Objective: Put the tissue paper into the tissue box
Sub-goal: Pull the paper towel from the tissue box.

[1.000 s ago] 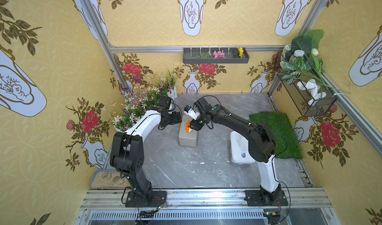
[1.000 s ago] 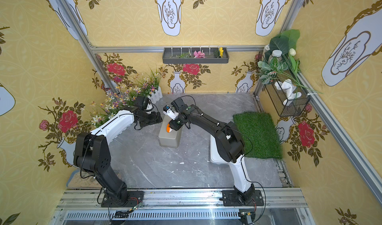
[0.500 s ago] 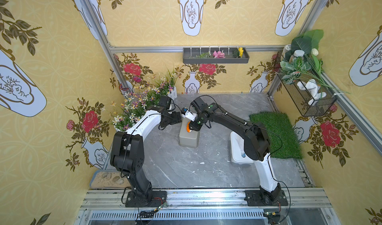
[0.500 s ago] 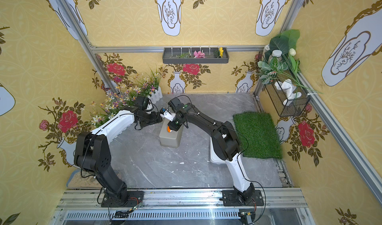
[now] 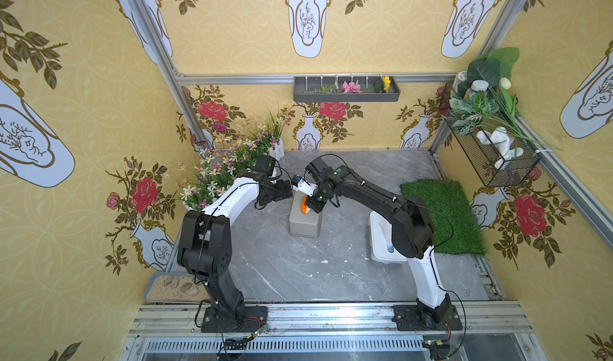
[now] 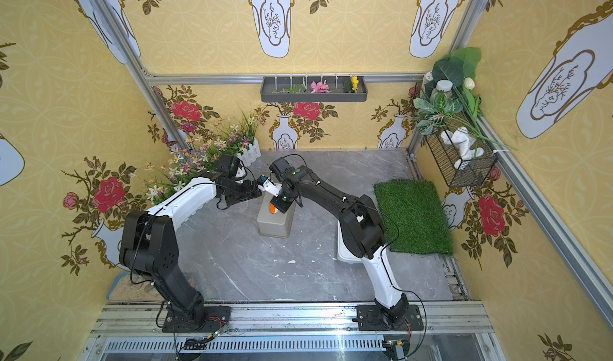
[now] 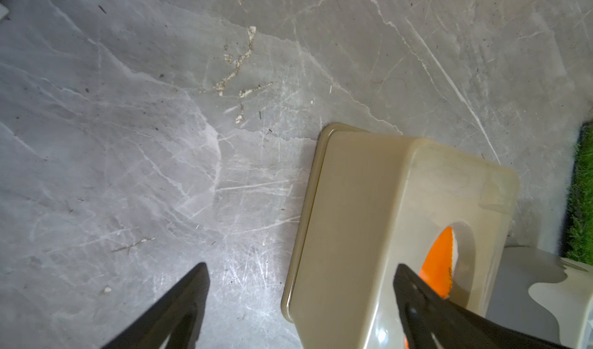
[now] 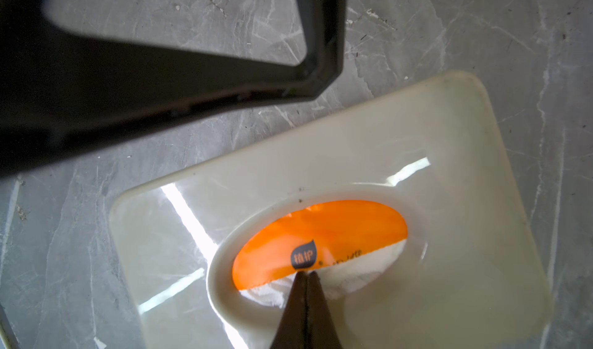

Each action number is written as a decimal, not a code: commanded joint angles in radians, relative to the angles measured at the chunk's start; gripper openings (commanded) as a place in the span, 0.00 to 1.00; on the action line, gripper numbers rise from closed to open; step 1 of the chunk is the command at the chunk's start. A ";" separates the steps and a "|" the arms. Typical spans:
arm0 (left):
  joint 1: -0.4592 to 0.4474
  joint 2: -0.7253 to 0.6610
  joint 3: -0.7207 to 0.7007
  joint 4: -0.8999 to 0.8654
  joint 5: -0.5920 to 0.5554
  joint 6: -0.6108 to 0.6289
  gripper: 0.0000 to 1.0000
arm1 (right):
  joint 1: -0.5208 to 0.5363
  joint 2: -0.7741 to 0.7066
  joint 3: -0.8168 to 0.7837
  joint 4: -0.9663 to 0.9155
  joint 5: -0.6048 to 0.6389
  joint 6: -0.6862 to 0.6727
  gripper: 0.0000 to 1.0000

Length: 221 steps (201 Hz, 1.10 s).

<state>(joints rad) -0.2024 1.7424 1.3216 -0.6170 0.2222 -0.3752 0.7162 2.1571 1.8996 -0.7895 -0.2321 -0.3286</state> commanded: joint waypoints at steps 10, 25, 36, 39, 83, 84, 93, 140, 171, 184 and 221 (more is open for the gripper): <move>-0.012 -0.011 -0.035 0.031 -0.002 -0.007 0.91 | 0.004 -0.039 -0.010 0.070 -0.086 0.020 0.00; -0.023 -0.020 -0.049 0.035 -0.007 -0.008 0.91 | 0.004 -0.058 -0.014 0.095 -0.097 0.035 0.00; -0.030 -0.026 -0.060 0.040 -0.007 -0.010 0.90 | 0.005 -0.066 -0.008 0.099 -0.099 0.039 0.00; -0.032 -0.027 -0.064 0.041 -0.007 -0.011 0.90 | 0.006 -0.068 -0.007 0.101 -0.099 0.041 0.00; -0.044 -0.050 -0.114 0.069 -0.017 -0.033 0.90 | 0.006 -0.079 0.000 0.075 -0.081 0.046 0.00; -0.044 -0.051 -0.115 0.069 -0.018 -0.033 0.90 | 0.006 -0.079 0.001 0.072 -0.079 0.046 0.00; -0.043 -0.059 -0.120 0.074 -0.018 -0.033 0.90 | 0.006 -0.076 -0.008 0.061 -0.063 0.039 0.02; -0.043 -0.058 -0.110 0.076 -0.001 -0.024 0.90 | 0.004 -0.062 -0.045 0.020 -0.028 -0.008 0.37; -0.043 -0.049 -0.106 0.077 0.006 -0.024 0.90 | 0.004 -0.046 -0.038 0.008 -0.033 -0.026 0.40; -0.043 -0.046 -0.102 0.077 0.008 -0.024 0.90 | 0.005 -0.031 -0.026 -0.004 -0.033 -0.035 0.41; -0.043 -0.037 -0.092 0.076 0.010 -0.022 0.90 | 0.004 0.007 0.011 -0.035 -0.002 -0.061 0.41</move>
<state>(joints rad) -0.2470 1.6951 1.2228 -0.5533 0.2253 -0.4000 0.7197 2.1475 1.8893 -0.7883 -0.2600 -0.3614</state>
